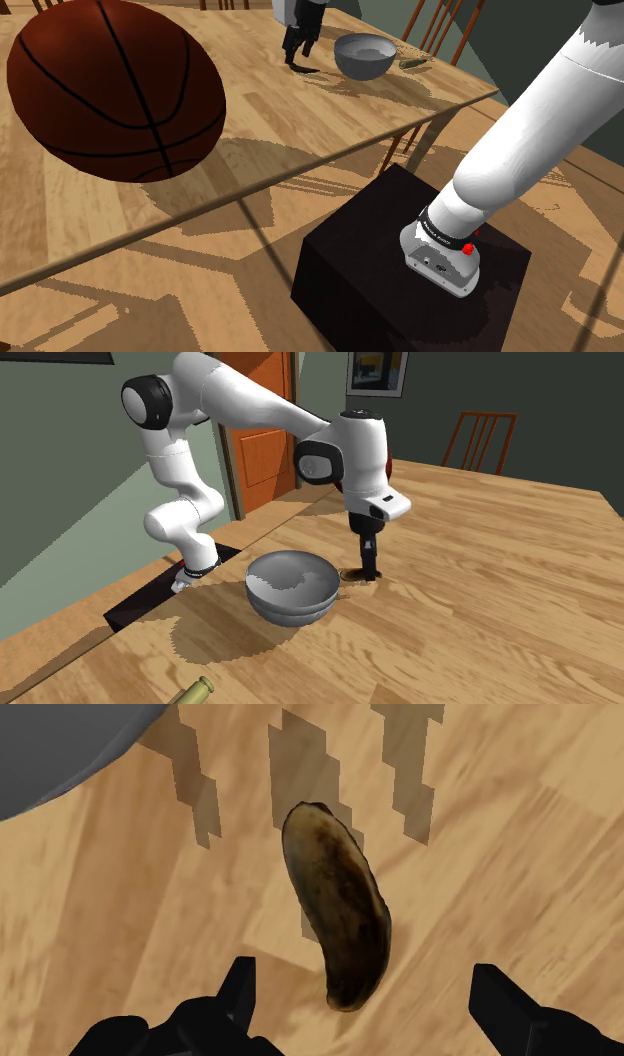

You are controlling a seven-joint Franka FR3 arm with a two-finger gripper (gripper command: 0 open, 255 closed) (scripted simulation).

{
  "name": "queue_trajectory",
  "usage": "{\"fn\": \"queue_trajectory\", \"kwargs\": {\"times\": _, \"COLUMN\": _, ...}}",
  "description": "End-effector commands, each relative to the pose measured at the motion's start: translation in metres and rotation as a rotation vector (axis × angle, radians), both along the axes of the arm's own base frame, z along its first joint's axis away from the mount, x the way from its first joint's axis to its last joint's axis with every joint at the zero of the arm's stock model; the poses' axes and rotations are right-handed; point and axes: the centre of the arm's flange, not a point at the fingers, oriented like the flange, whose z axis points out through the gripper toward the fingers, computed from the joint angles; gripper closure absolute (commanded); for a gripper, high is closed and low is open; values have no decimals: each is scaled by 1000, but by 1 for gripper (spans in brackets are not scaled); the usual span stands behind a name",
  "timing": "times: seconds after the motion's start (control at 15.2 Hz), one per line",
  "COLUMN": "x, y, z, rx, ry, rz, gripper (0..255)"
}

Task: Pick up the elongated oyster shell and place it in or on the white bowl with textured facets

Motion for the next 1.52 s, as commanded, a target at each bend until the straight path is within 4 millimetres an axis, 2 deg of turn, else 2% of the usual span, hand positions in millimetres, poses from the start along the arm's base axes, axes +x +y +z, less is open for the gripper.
{"fn": "queue_trajectory", "kwargs": {"times": 0.0, "x": 2, "y": 0, "z": -10, "rx": 0, "ry": -2, "rz": 2, "gripper": 0}}
{"fn": "queue_trajectory", "kwargs": {"times": 0.07, "x": 3, "y": 1, "z": -18, "rx": 0, "ry": -2, "rz": 2, "gripper": 0}}
{"fn": "queue_trajectory", "kwargs": {"times": 0.59, "x": 3, "y": 1, "z": -18, "rx": 0, "ry": -2, "rz": 2, "gripper": 0}}
{"fn": "queue_trajectory", "kwargs": {"times": 0.66, "x": 3, "y": 1, "z": -18, "rx": 0, "ry": -2, "rz": 2, "gripper": 255}}
{"fn": "queue_trajectory", "kwargs": {"times": 1.25, "x": 3, "y": 1, "z": -18, "rx": 0, "ry": -2, "rz": 2, "gripper": 255}}
{"fn": "queue_trajectory", "kwargs": {"times": 1.45, "x": 3, "y": 1, "z": -2, "rx": 0, "ry": -2, "rz": 2, "gripper": 255}}
